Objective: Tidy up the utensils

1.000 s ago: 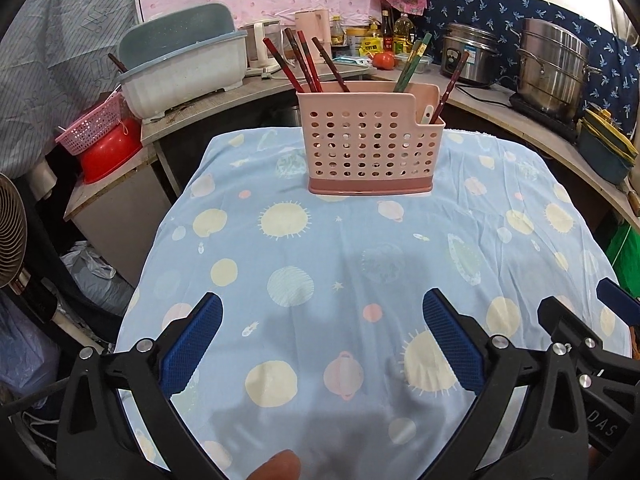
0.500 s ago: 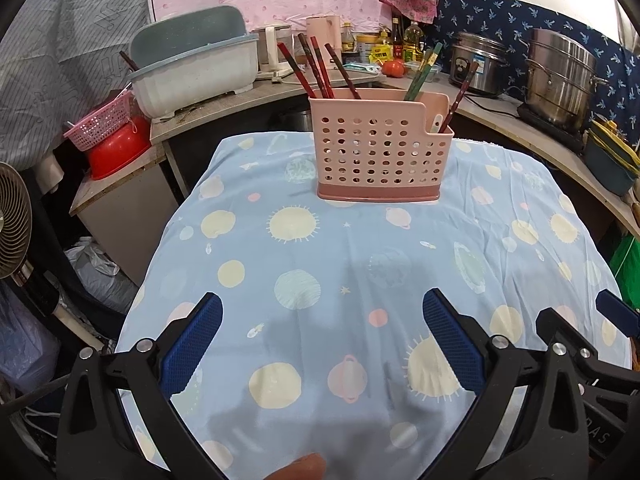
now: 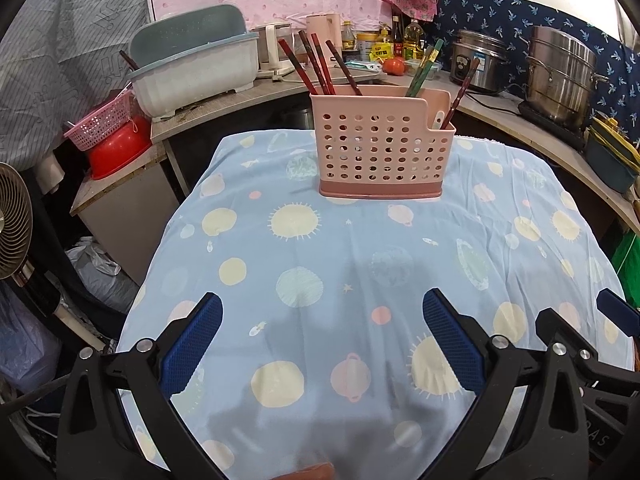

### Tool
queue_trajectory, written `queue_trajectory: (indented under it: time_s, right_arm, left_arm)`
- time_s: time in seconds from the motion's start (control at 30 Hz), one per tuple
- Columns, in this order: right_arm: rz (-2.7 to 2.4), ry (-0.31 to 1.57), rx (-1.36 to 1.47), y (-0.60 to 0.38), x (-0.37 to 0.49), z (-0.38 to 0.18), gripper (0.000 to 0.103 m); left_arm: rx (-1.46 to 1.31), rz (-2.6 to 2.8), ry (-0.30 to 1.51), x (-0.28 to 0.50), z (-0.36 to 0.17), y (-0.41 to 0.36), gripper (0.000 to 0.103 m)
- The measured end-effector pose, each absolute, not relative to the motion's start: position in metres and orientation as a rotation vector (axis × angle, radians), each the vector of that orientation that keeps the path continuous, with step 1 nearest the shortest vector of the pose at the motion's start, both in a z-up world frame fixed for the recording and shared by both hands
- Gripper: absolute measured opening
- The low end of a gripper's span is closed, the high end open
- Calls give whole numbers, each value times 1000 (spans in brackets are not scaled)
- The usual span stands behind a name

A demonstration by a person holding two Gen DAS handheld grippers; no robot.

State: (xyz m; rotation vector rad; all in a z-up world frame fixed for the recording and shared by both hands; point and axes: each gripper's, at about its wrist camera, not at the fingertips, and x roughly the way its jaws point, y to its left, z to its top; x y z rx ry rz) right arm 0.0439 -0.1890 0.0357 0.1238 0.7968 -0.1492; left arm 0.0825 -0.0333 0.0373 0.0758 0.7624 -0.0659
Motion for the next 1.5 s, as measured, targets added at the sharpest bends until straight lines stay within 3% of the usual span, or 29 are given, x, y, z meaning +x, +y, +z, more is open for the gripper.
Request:
queue_trajectory:
  time_s: [1.5]
  right_arm:
    - [-129,755,110,-177,56,57,85]
  left_arm:
    - [52,-38,753,91,54,-30,96]
